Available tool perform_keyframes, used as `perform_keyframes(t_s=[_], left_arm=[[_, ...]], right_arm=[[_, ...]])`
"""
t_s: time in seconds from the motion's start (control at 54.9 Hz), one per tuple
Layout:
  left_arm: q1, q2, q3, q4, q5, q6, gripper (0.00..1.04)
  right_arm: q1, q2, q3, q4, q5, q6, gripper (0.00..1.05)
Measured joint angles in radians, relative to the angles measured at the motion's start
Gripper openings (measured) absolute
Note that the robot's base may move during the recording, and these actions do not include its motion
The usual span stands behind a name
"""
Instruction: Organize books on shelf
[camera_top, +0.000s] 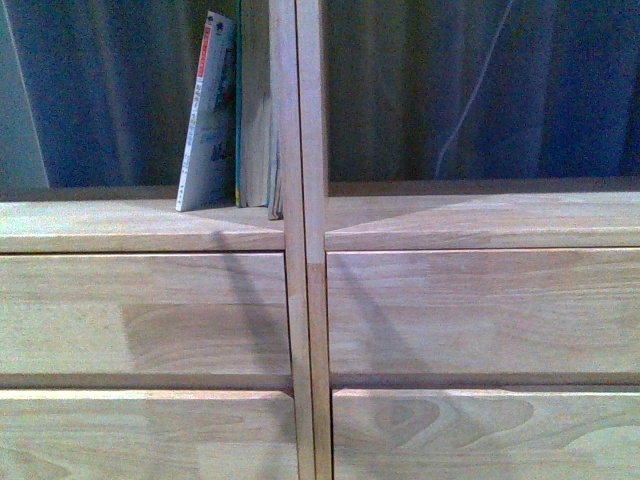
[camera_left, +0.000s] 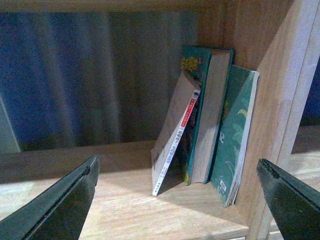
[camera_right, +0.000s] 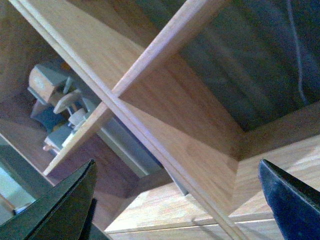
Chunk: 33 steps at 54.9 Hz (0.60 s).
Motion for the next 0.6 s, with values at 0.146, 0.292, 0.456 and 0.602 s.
perform_keyframes(t_s=[0.146, 0.292, 0.456, 0.602], left_arm=[[0.041, -0.139, -0.073, -0.033, 0.023, -0.029, 0.97], [0.035, -0.143, -0.074, -0.06, -0.012, -0.028, 0.95], [0.028, -0.237, -0.208, -0.176, -0.221, -0.023, 0.67], [0.08, -0.332, -0.404, -0.088, -0.166, -0.021, 0.41]], right_arm=[[-0.051, 0.025, -0.017, -0.034, 0.034, -0.027, 0.98], [-0.051, 0.026, -0.018, -0.036, 0.035, -0.041, 0.98], [-0.015, -0.045, -0.096, -0.235, 0.234, -0.484, 0.73], [-0.011, -0.138, -0.282, -0.157, 0.24, -0.735, 0.47]])
